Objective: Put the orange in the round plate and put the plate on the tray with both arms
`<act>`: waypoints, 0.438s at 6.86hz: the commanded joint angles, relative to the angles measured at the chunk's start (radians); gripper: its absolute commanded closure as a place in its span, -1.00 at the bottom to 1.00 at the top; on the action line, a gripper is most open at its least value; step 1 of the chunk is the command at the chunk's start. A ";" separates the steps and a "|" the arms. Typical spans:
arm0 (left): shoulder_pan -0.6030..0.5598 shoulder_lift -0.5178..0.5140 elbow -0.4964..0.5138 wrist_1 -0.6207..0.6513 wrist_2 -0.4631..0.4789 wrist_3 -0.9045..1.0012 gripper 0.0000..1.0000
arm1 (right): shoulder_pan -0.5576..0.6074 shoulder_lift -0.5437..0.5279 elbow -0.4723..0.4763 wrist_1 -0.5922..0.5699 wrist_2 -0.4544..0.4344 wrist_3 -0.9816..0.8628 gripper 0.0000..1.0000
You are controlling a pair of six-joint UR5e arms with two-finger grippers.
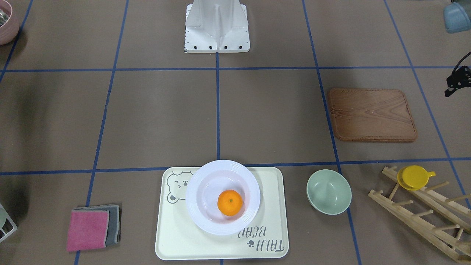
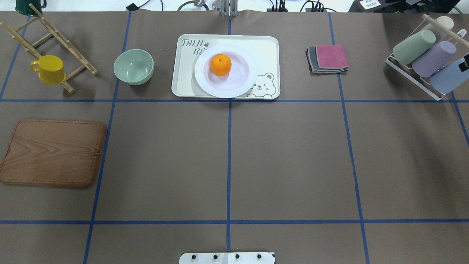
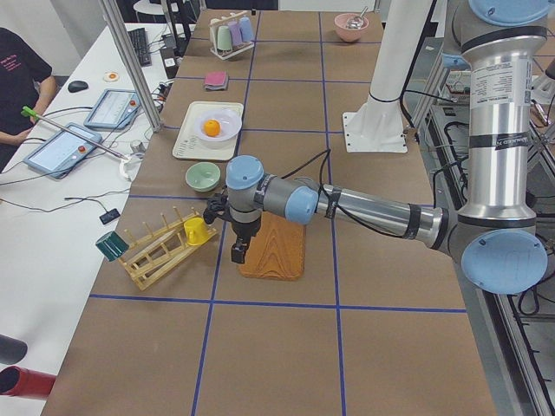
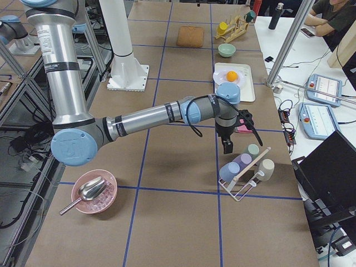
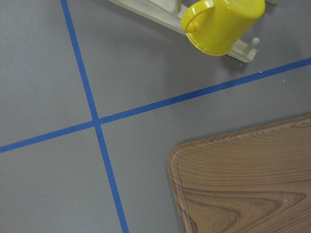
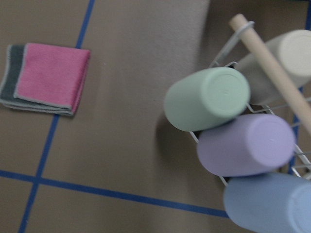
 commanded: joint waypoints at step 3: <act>-0.004 0.008 0.001 0.001 -0.001 0.000 -0.95 | 0.029 -0.110 0.073 -0.135 0.017 -0.091 -1.00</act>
